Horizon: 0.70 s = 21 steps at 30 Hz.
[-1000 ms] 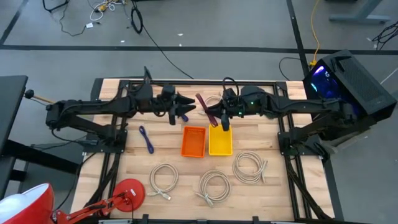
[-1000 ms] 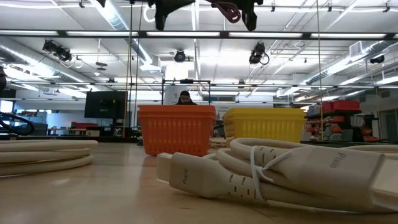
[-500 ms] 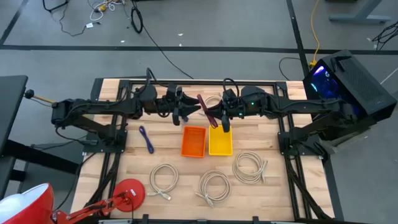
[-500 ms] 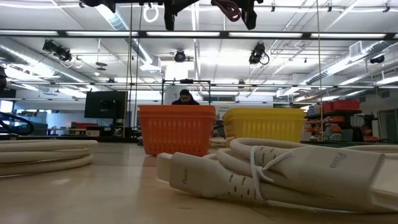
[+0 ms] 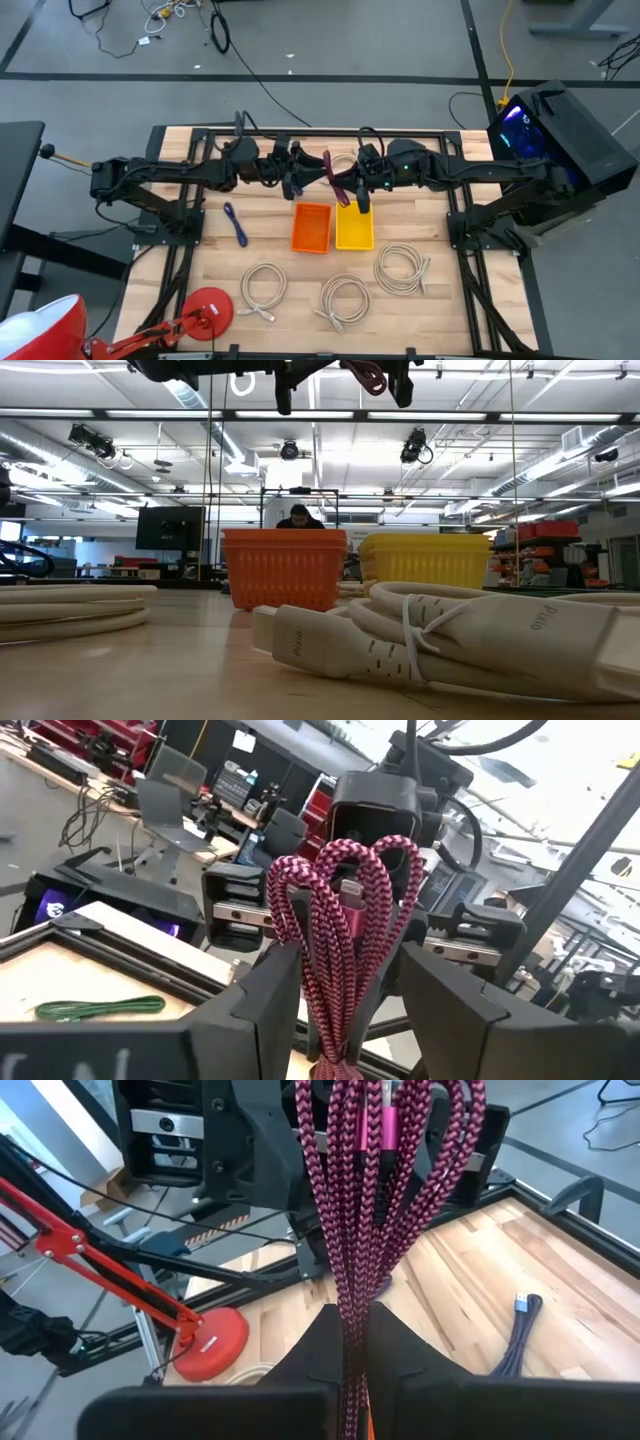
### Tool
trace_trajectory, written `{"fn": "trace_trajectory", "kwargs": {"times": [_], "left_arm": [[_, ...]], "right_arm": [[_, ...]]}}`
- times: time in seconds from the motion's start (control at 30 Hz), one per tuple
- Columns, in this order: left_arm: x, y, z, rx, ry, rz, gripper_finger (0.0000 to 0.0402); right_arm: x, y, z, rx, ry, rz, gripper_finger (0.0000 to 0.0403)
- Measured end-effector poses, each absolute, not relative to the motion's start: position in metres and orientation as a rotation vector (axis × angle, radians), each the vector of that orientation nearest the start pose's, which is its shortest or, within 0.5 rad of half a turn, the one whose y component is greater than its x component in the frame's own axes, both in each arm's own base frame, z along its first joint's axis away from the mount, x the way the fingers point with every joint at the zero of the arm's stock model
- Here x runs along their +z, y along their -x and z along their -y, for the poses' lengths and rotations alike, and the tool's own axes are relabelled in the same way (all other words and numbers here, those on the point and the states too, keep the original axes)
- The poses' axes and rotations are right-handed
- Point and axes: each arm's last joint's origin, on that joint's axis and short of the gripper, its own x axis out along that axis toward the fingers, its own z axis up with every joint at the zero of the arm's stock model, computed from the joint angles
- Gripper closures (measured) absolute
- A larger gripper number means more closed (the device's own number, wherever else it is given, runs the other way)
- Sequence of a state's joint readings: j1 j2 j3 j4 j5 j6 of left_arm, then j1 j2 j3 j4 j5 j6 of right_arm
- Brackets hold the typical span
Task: Pick & Place USB Port
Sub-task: Put the pink charger cable into the orange basket
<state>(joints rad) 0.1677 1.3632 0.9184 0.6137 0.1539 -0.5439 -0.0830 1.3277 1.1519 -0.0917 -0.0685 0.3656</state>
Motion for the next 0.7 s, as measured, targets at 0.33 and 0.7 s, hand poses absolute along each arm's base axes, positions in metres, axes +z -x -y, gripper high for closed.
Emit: {"fn": "trace_trajectory", "kwargs": {"times": [0.33,0.7], "left_arm": [[0.311,-0.317,-0.045,-0.064,0.576,0.106,0.0247],[0.318,-0.313,-0.051,-0.104,0.546,0.167,0.0334]], "right_arm": [[0.352,-0.301,0.023,-0.066,-0.378,-0.246,0.039],[0.354,-0.3,0.022,-0.052,-0.376,-0.239,0.0391]]}}
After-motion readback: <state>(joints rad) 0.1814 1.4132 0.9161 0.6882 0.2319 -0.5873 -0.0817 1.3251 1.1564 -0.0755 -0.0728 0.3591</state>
